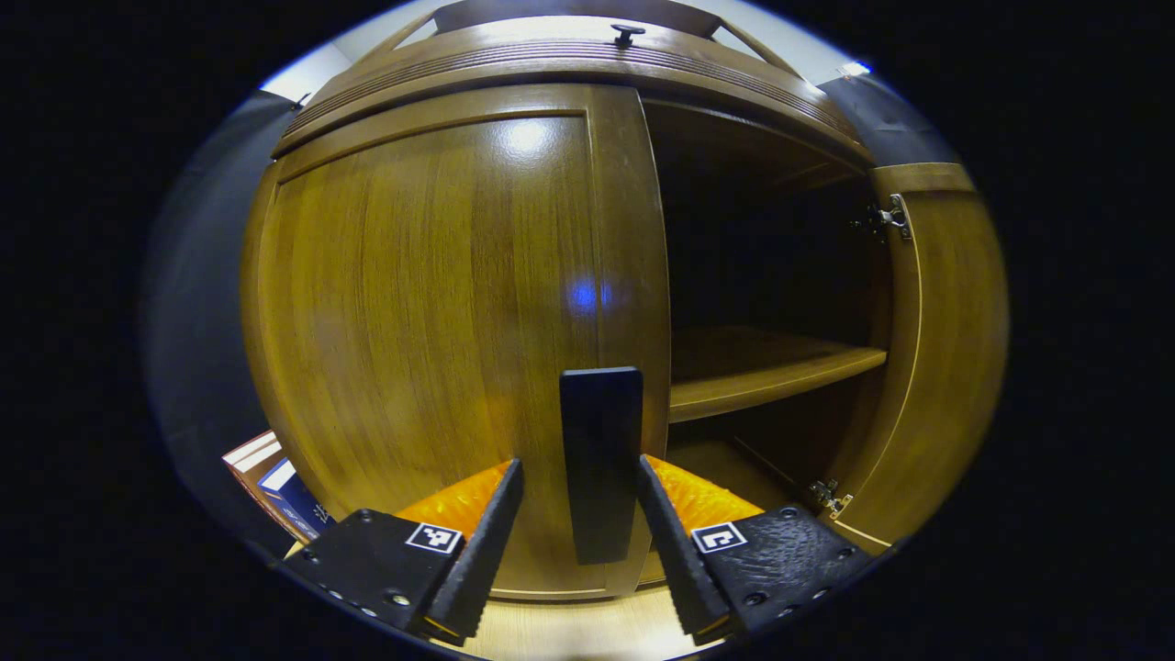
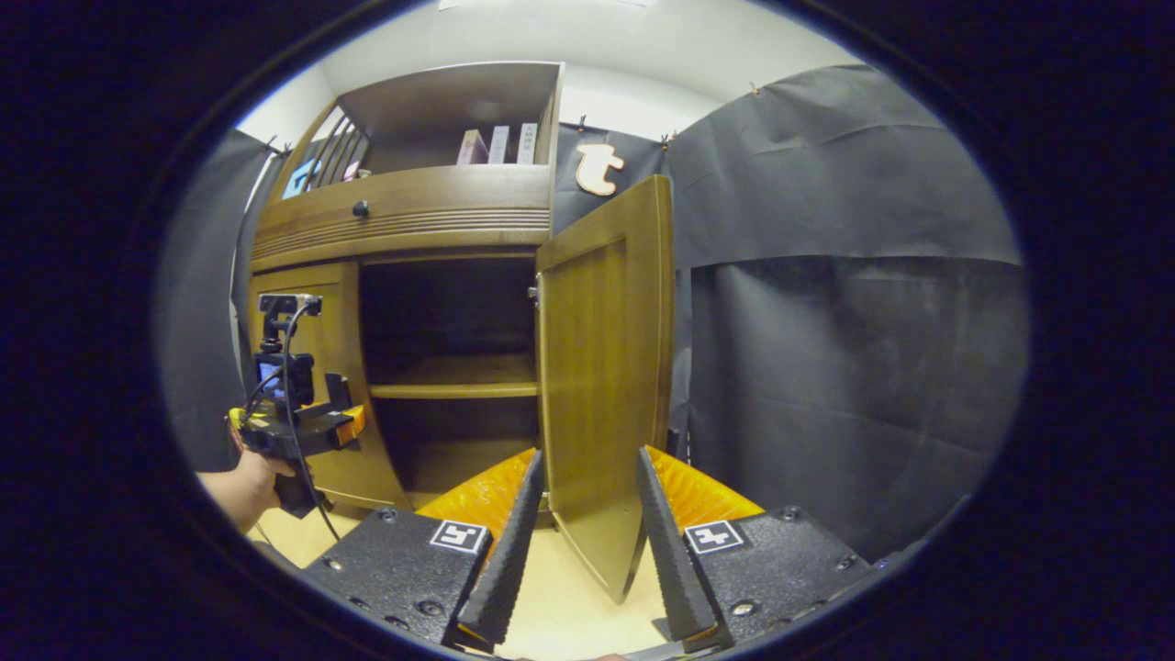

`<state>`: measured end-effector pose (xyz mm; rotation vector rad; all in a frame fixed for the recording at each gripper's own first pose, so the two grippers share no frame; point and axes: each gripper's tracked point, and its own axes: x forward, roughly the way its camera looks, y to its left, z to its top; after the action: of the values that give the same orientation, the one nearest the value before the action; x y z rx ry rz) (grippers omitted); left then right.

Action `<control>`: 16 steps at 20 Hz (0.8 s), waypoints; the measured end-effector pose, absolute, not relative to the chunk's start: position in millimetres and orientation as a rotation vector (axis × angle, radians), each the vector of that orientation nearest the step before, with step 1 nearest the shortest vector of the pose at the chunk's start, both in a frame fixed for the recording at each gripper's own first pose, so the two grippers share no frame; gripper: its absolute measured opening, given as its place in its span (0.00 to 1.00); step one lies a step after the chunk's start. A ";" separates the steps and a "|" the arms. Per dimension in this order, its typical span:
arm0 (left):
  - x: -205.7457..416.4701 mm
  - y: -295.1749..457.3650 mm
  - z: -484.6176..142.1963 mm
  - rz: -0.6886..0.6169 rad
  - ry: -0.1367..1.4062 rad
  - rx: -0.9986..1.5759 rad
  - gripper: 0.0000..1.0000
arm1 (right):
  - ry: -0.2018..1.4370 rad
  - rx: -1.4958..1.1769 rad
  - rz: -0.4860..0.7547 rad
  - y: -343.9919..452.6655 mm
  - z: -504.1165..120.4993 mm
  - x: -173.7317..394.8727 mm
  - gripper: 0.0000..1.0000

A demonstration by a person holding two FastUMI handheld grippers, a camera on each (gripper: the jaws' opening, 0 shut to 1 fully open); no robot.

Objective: Open the right door of the double-door shoe cabinet with the right hand, and open the left door with the left hand.

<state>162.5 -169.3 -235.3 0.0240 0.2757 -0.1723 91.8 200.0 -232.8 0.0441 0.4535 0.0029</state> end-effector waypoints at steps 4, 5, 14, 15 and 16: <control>160.7 -176.5 -235.1 -0.219 0.278 0.016 0.65 | 0.471 0.046 0.031 204.9 -240.3 92.2 0.65; 158.9 -180.3 -235.3 -0.218 0.282 0.014 0.54 | 0.471 0.049 0.036 205.5 -240.4 93.1 0.65; 157.2 -176.4 -236.1 -0.204 0.297 0.003 0.30 | 0.502 0.102 0.072 209.3 -251.5 99.7 0.65; 152.4 -178.3 -234.3 -0.202 0.301 -0.003 0.25 | 0.504 0.106 0.077 210.3 -253.3 100.5 0.65; 151.6 -177.0 -233.7 -0.204 0.301 -0.007 0.21 | 0.503 0.107 0.083 212.1 -253.8 102.6 0.67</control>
<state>151.6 -177.0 -233.7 -0.0069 0.3010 -0.2039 102.6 212.1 -253.8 0.1073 0.5032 0.0826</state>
